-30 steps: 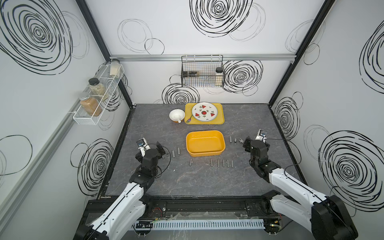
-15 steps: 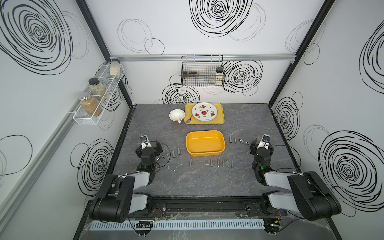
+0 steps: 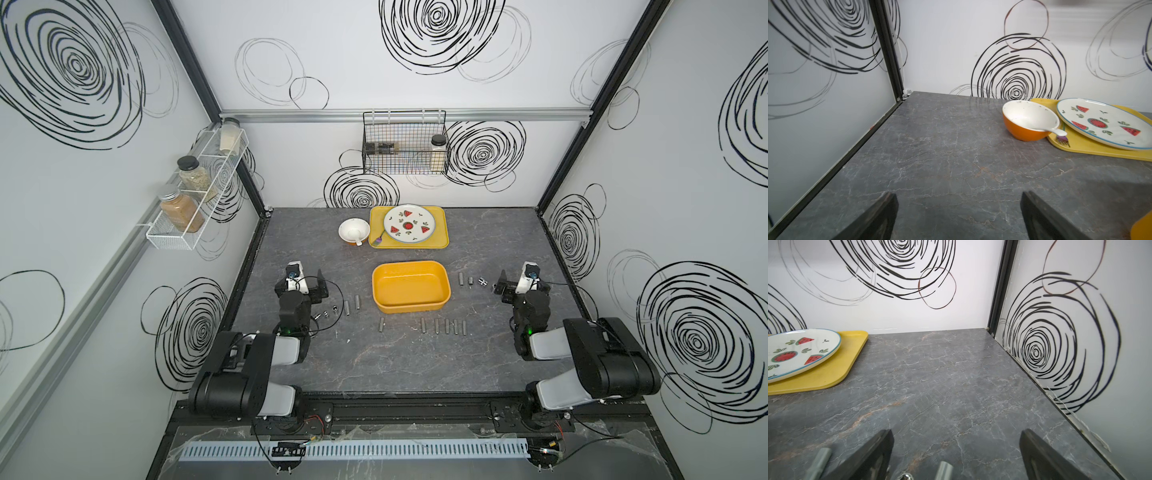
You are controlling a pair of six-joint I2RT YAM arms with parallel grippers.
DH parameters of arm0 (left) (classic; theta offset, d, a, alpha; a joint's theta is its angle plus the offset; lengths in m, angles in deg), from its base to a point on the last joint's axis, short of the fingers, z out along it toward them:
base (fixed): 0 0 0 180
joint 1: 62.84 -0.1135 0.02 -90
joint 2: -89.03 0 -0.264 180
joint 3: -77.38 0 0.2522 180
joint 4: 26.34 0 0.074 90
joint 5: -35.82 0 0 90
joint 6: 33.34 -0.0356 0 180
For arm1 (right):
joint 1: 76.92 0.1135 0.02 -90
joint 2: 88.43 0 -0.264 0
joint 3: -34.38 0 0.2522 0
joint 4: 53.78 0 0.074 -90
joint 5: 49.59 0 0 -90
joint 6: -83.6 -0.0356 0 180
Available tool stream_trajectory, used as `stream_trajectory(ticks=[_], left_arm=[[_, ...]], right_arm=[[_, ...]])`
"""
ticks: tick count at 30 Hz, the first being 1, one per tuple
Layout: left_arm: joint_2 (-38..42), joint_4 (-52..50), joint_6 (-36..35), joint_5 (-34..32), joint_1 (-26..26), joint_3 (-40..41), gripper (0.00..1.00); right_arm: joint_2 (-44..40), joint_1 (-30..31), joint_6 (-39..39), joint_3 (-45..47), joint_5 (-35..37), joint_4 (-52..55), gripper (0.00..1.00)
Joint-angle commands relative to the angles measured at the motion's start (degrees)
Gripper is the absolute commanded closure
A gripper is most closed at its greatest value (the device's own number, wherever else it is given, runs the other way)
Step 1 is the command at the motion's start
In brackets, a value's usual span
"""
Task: Take out the socket from the storage box
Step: Reset both arms
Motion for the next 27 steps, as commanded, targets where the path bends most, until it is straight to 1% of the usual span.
stream_trajectory(ticks=[1, 3, 4, 5, 6, 7, 8, 9, 27], left_arm=[[-1.26, 11.12, -2.77, 6.3, 0.28, 3.08, 0.01], [-2.12, 10.21, -2.33, 7.26, -0.53, 1.78, 0.01], [-2.27, 5.87, -0.9, 6.15, -1.11, -0.46, 0.01], [-2.95, -1.71, 1.48, 3.64, -1.47, -4.04, 0.01], [-3.45, 0.35, 1.99, 5.73, -2.79, -4.22, 0.01], [-3.15, -0.36, 1.92, 5.75, -2.79, -3.78, 0.01], [-2.99, -0.65, 1.65, 4.24, -2.09, -4.17, 0.01], [-3.09, -0.1, 1.67, 4.04, -2.04, -3.9, 0.01], [-2.67, -0.28, 1.66, 4.06, -2.06, -3.7, 0.01]], right_arm=[[-0.88, -0.19, 0.04, -0.42, -1.67, 0.74, 0.0], [-0.63, -0.19, 0.1, -0.37, -1.59, -0.02, 0.0], [-0.58, -0.2, 0.09, -0.44, -1.67, 0.37, 0.0], [-0.44, -0.19, 0.19, -0.48, -1.68, -0.06, 0.0], [-0.71, -0.19, 0.11, -0.54, -1.67, 0.69, 0.0], [-0.5, -0.19, 0.14, -0.53, -1.71, 0.15, 0.0], [-0.65, -0.19, 0.08, -0.53, -1.68, 0.44, 0.0], [-0.51, -0.19, 0.07, -0.53, -1.65, 0.32, 0.0], [-0.21, -0.19, 0.08, -1.03, -1.69, 1.01, 0.0]])
